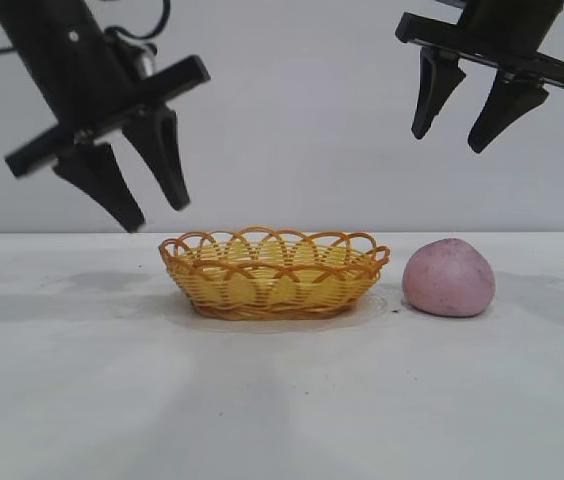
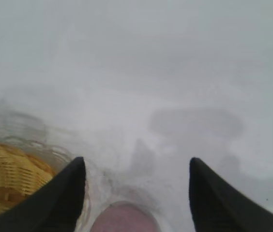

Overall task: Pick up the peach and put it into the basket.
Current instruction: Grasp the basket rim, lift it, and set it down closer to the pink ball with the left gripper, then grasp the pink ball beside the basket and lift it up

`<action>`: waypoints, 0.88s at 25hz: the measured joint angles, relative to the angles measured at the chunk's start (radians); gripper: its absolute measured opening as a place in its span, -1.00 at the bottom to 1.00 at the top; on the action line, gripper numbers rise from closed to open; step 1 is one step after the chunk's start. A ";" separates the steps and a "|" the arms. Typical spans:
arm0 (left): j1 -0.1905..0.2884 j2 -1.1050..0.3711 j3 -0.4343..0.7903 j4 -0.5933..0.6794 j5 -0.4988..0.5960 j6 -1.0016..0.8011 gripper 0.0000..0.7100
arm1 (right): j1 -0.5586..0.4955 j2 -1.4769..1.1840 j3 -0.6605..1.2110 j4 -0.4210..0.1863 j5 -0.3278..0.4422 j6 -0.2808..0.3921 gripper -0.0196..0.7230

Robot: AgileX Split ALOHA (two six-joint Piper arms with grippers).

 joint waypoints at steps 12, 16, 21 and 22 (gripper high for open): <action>0.031 -0.010 -0.092 0.410 0.140 -0.099 -0.11 | 0.000 0.000 0.000 0.000 0.010 0.000 0.26; 0.122 -0.010 -0.092 0.418 0.200 -0.106 -0.11 | 0.000 0.000 0.000 0.000 0.015 0.000 0.26; 0.229 -0.011 -0.092 0.430 0.306 -0.106 -0.11 | 0.000 0.000 0.000 -0.002 0.020 0.000 0.26; 0.240 -0.015 -0.092 0.435 0.323 -0.106 -0.11 | 0.000 0.000 0.000 -0.002 0.020 0.000 0.26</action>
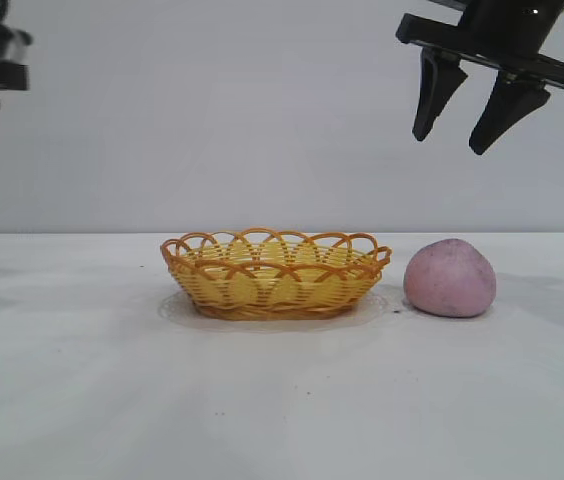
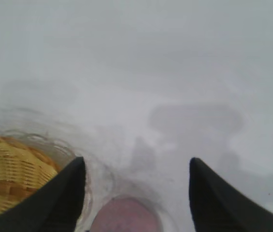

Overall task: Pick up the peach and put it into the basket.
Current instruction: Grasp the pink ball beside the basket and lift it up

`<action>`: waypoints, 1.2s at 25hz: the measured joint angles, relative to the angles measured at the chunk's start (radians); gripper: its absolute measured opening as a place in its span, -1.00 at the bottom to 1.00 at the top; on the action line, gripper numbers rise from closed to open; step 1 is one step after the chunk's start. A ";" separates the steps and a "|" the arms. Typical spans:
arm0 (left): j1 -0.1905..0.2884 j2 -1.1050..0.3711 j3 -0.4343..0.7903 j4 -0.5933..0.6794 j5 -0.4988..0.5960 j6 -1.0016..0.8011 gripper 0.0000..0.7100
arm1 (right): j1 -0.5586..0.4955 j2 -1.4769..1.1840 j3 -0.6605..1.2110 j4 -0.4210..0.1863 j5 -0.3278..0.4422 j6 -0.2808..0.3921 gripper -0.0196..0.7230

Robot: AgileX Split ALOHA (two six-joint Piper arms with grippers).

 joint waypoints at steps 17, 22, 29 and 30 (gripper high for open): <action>0.012 -0.673 0.467 -0.021 0.014 -0.023 -0.11 | 0.000 0.000 0.000 -0.004 0.026 0.000 0.26; 0.012 -0.962 0.631 -0.039 0.016 -0.023 -0.11 | 0.000 0.000 0.000 -0.004 0.028 0.000 0.26; 0.012 -1.366 0.831 -0.044 0.018 -0.023 -0.11 | 0.000 0.000 0.000 -0.004 0.063 0.000 0.26; 0.012 -1.417 0.852 -0.044 0.016 -0.023 -0.11 | 0.000 0.000 0.000 -0.004 0.070 0.000 0.26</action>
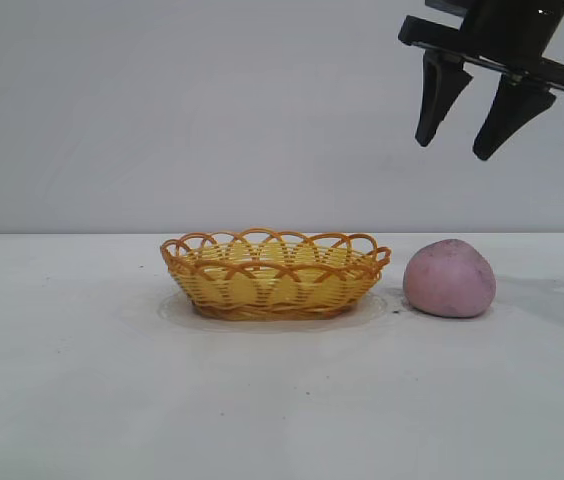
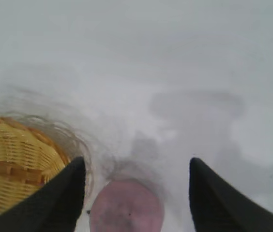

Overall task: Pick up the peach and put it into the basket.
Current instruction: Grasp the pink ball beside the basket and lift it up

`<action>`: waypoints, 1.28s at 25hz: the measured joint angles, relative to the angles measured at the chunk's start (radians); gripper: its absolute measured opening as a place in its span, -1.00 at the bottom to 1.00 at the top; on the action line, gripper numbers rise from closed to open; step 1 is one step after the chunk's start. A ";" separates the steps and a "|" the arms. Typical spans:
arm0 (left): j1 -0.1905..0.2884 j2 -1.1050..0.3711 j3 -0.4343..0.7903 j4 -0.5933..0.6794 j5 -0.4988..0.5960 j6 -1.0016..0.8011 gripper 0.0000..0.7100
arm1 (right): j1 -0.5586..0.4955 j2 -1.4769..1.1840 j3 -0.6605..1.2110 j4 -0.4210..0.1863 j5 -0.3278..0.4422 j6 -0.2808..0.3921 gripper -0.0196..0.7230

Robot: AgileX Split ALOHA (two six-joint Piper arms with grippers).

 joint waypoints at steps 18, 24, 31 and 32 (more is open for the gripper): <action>0.000 -0.558 0.182 0.000 -0.076 0.000 -0.11 | 0.000 -0.027 0.000 -0.023 0.050 0.000 0.26; 0.000 -0.559 0.182 0.000 -0.076 0.000 -0.11 | 0.000 -0.055 0.000 -0.048 0.046 0.000 0.26; 0.000 -0.559 0.182 0.000 -0.076 0.000 -0.11 | 0.000 -0.061 0.000 -0.056 0.040 0.000 0.26; 0.000 -0.559 0.182 0.000 -0.076 0.000 -0.11 | 0.000 -0.061 0.000 -0.056 0.038 0.000 0.26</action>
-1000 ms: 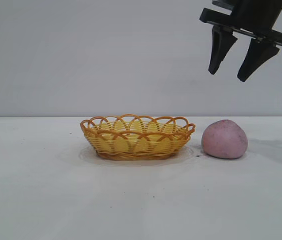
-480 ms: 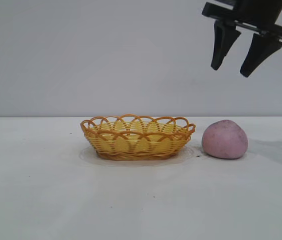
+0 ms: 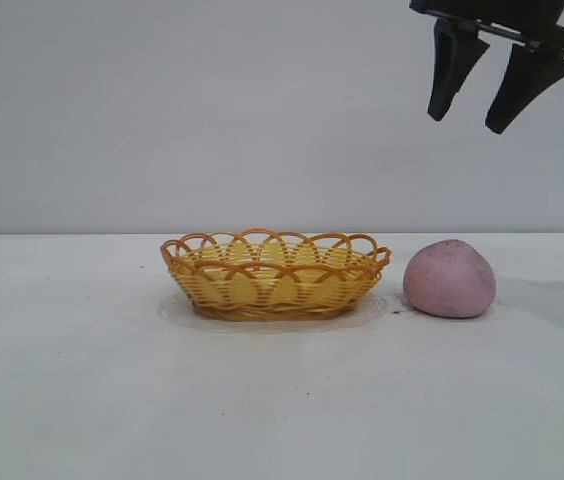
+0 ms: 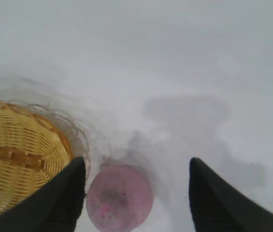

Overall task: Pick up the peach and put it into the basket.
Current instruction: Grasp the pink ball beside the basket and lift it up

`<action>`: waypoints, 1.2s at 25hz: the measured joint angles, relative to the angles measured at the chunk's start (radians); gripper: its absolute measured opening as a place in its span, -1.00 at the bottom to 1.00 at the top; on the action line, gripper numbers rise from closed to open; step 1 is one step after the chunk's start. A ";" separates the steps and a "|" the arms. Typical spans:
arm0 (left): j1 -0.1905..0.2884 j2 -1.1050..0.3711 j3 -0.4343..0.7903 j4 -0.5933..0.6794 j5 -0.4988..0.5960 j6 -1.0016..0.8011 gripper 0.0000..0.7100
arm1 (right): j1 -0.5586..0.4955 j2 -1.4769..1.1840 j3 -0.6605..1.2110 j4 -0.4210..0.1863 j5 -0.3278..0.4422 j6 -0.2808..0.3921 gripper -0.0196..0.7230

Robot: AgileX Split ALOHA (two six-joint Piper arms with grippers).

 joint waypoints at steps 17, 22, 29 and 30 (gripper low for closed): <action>0.056 0.000 0.000 0.000 0.000 0.000 -0.11 | 0.009 0.000 -0.050 -0.087 0.199 0.000 0.11; 0.068 0.000 0.000 0.000 0.000 0.000 -0.11 | 0.072 0.000 -0.050 -0.145 0.210 0.000 0.11; 0.069 0.000 0.000 0.000 0.000 0.000 -0.11 | 0.109 0.047 -0.052 -0.179 0.214 0.005 0.11; 0.069 0.000 0.000 0.000 0.000 0.000 -0.11 | 0.109 0.063 -0.052 -0.183 0.214 0.005 0.11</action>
